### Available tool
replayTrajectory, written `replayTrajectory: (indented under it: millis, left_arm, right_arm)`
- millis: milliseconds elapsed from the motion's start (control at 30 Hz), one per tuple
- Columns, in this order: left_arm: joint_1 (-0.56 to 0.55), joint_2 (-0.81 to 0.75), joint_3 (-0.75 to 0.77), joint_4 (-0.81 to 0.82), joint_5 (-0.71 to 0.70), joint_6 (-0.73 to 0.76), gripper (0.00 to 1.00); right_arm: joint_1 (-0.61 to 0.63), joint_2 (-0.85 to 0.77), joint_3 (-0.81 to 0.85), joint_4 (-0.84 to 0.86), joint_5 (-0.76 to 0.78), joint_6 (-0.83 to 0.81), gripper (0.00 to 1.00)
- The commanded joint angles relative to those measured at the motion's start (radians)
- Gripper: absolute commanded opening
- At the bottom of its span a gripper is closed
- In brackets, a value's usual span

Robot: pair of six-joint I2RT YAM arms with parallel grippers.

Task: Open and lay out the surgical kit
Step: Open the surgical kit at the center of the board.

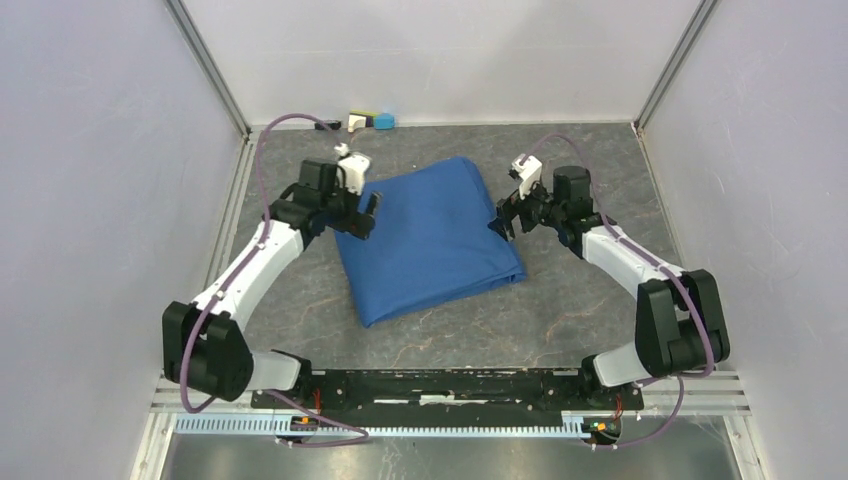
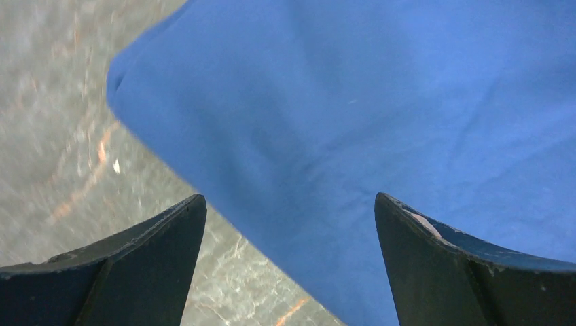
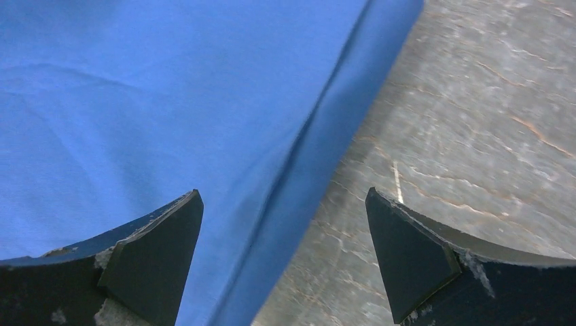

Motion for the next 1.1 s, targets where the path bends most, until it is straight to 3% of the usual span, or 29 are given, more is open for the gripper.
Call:
replayTrajectory:
  millis: [0, 167, 400, 667, 1067]
  left_arm:
    - [0.152, 0.053, 0.0, -0.045, 0.146, -0.233, 1.0]
    - [0.274, 0.177, 0.016, -0.054, 0.279, -0.344, 1.0]
    - [0.343, 0.311, 0.01, -0.027, 0.408, -0.434, 1.0]
    - [0.332, 0.419, 0.041, 0.04, 0.561, -0.501, 0.99]
    - [0.196, 0.606, 0.235, 0.101, 0.557, -0.564, 0.96]
  right_arm:
    - [0.034, 0.04, -0.003, 0.092, -0.034, 0.073, 0.98]
    - [0.039, 0.131, 0.044, 0.09, -0.079, 0.12, 0.98]
    - [0.053, 0.225, 0.074, 0.113, -0.13, 0.177, 0.98]
    - [0.05, 0.246, 0.064, 0.11, -0.15, 0.166, 0.98]
    - [0.017, 0.207, -0.01, 0.139, -0.112, 0.18, 0.98]
